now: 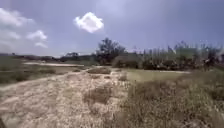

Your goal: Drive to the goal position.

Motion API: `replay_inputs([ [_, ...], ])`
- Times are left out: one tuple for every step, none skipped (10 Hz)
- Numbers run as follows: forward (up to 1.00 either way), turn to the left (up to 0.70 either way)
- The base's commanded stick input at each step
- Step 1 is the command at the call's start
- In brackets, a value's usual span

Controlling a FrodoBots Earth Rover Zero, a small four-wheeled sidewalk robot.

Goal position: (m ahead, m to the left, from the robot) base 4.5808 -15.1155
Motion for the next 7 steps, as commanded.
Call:
replay_inputs([
  [0.70, 0.00],
  [0.70, 0.00],
  [0.70, 0.00],
  [0.70, 0.00],
  [0.70, 0.00],
  [0.70, 0.00],
  [0.70, 0.00],
])
